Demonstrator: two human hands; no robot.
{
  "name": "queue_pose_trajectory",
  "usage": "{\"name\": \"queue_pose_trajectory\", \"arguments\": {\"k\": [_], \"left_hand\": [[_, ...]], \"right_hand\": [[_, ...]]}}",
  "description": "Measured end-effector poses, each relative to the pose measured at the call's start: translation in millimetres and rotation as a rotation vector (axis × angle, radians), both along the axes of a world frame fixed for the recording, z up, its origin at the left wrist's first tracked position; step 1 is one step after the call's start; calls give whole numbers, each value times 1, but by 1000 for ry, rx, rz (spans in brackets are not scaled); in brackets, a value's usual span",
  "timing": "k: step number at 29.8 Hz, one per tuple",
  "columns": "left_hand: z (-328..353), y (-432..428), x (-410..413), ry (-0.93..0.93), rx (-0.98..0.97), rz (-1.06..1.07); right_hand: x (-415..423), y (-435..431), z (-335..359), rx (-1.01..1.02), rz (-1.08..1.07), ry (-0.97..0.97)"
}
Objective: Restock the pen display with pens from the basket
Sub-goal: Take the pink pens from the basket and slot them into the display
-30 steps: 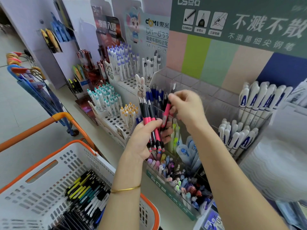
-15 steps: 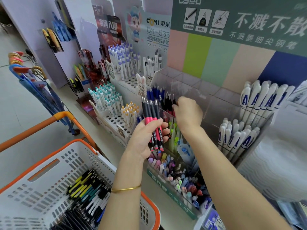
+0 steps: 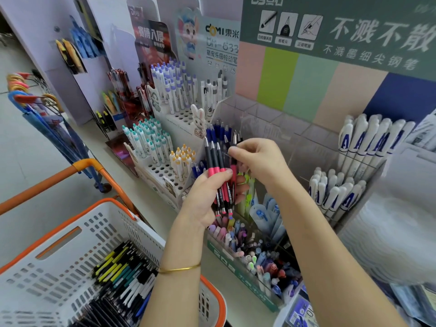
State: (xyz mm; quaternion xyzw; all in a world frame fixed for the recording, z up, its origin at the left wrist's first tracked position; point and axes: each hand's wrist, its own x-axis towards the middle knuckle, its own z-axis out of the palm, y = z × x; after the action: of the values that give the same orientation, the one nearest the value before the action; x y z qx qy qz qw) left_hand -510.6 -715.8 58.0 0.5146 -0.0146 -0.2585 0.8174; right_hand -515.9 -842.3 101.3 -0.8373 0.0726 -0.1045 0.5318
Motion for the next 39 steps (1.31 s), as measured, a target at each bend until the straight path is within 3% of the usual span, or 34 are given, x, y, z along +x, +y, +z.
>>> {"name": "queue_pose_trajectory", "arguments": {"k": [3, 5, 7, 10, 14, 16, 20, 23, 27, 39], "left_hand": [[-1, 1, 0, 56, 11, 68], [-1, 2, 0, 85, 51, 121], [-2, 3, 1, 79, 88, 145], [-2, 3, 0, 64, 74, 145], [2, 2, -3, 49, 36, 110], [3, 3, -3, 39, 37, 97], [5, 4, -5, 25, 36, 91], [6, 4, -5, 11, 31, 73], [9, 2, -6, -12, 32, 62], [11, 1, -9, -47, 45, 38]], "right_hand": [[3, -3, 11, 136, -209, -232], [8, -7, 17, 76, -343, -417], [14, -12, 15, -77, -376, -484], [25, -15, 1, -326, -325, -348], [31, -13, -14, -672, -303, -14], [33, -8, -17, -736, -301, 116], [34, -4, -16, -706, -316, 185], [25, -5, -11, -666, -321, 86], [11, -3, -3, -401, -214, -45], [2, 4, 1, -184, -21, 11]]}}
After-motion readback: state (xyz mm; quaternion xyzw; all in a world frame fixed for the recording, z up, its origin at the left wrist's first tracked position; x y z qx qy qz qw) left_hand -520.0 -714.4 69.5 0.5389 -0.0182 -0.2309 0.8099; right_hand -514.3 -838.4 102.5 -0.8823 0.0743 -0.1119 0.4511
